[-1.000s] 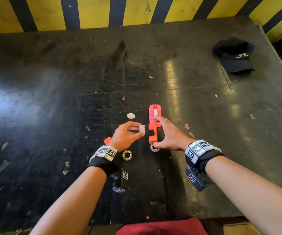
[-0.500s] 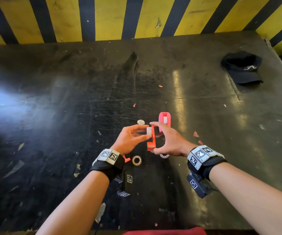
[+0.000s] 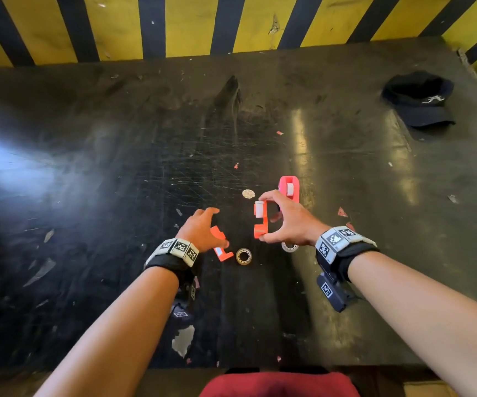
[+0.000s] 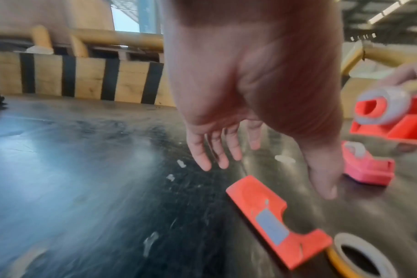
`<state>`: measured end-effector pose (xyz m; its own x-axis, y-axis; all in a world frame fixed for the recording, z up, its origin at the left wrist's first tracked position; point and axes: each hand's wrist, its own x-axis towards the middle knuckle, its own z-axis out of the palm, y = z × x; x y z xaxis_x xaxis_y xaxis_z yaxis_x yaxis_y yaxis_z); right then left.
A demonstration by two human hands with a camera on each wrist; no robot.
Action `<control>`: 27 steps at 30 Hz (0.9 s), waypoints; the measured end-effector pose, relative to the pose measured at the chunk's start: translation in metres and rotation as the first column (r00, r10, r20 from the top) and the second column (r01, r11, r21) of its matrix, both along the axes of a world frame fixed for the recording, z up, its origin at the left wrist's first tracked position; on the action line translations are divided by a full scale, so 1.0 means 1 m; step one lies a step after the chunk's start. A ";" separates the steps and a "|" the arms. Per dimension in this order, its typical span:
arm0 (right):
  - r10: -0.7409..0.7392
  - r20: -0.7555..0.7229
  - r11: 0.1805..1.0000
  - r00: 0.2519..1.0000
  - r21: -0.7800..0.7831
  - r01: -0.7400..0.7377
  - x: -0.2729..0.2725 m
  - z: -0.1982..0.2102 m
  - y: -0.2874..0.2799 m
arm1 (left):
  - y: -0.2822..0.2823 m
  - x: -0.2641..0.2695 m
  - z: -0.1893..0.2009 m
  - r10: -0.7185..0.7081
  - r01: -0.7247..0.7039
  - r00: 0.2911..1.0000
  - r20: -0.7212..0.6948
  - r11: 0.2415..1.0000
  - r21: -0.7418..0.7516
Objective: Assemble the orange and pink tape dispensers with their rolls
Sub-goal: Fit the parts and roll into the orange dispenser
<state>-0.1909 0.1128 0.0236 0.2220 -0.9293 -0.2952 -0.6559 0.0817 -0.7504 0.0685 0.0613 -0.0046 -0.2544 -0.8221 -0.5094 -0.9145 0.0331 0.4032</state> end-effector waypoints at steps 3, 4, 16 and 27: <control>-0.002 -0.021 1.000 1.000 0.003 0.002 0.005 -0.004 0.000 | 0.009 0.003 -0.014 -0.090 0.083 0.981 0.170 0.995 0.049; -0.005 -0.024 1.000 1.000 0.006 0.005 0.006 -0.005 0.001 | 0.012 0.001 -0.018 -0.107 0.098 0.974 0.198 0.994 0.053; -0.052 -0.018 0.998 0.998 0.020 0.052 0.005 -0.002 0.017 | 0.029 0.004 -0.017 0.081 -0.085 0.991 -0.111 0.996 -0.036; -0.057 0.002 0.998 0.998 0.007 0.057 0.000 0.026 0.012 | 0.013 -0.026 0.065 0.012 0.129 0.809 -0.588 0.972 0.197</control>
<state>-0.1909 0.1249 0.0495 0.1696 -0.9383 -0.3014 -0.6482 0.1242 -0.7513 0.0430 0.0747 0.0608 -0.6040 -0.6821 -0.4121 -0.5044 -0.0732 0.8604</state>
